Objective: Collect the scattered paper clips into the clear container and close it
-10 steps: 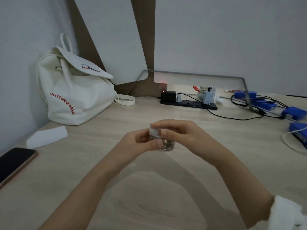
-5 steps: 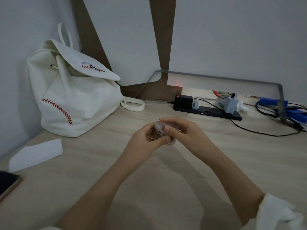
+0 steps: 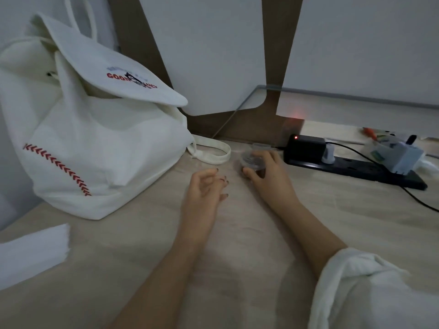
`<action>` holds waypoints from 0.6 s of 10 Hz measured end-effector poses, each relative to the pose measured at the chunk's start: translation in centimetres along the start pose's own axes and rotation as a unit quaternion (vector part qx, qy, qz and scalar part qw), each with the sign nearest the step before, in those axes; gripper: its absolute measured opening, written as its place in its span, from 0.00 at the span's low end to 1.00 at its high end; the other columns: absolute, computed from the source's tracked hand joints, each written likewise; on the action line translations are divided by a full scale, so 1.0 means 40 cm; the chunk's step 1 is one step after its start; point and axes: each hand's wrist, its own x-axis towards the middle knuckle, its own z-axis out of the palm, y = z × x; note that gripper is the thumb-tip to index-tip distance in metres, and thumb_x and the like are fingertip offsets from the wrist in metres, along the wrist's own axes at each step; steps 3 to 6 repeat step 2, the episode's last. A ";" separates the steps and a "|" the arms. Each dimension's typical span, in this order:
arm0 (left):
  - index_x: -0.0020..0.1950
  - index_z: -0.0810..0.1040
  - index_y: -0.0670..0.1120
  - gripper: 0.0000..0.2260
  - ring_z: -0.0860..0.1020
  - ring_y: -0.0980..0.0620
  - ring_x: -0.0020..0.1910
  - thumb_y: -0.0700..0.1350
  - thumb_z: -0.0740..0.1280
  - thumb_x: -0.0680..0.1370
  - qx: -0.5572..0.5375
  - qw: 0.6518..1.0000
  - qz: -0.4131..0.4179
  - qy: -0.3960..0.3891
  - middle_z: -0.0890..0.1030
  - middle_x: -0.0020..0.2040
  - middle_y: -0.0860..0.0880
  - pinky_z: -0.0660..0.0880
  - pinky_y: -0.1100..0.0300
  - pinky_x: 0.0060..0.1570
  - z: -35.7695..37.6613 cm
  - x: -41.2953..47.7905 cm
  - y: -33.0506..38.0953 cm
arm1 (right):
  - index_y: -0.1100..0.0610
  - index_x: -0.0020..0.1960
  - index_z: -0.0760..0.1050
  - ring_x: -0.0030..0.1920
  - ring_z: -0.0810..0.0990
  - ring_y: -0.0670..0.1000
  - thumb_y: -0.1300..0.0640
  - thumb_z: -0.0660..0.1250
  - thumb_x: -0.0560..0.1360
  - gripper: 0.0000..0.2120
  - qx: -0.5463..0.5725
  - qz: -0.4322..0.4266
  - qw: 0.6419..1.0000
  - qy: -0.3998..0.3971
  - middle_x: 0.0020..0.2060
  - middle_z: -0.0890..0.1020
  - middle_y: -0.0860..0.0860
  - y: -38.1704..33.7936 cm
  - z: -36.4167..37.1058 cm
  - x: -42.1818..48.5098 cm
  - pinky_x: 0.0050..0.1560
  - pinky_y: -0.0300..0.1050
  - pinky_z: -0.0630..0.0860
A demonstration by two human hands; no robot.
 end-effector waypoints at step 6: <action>0.39 0.76 0.44 0.10 0.75 0.57 0.31 0.47 0.63 0.77 0.011 0.999 -0.011 -0.032 0.77 0.31 0.51 0.73 0.62 0.31 0.007 -0.005 0.019 | 0.55 0.66 0.65 0.67 0.66 0.53 0.52 0.63 0.74 0.22 -0.005 0.020 1.000 -0.006 0.69 0.64 0.54 0.020 0.025 0.069 0.62 0.40 0.62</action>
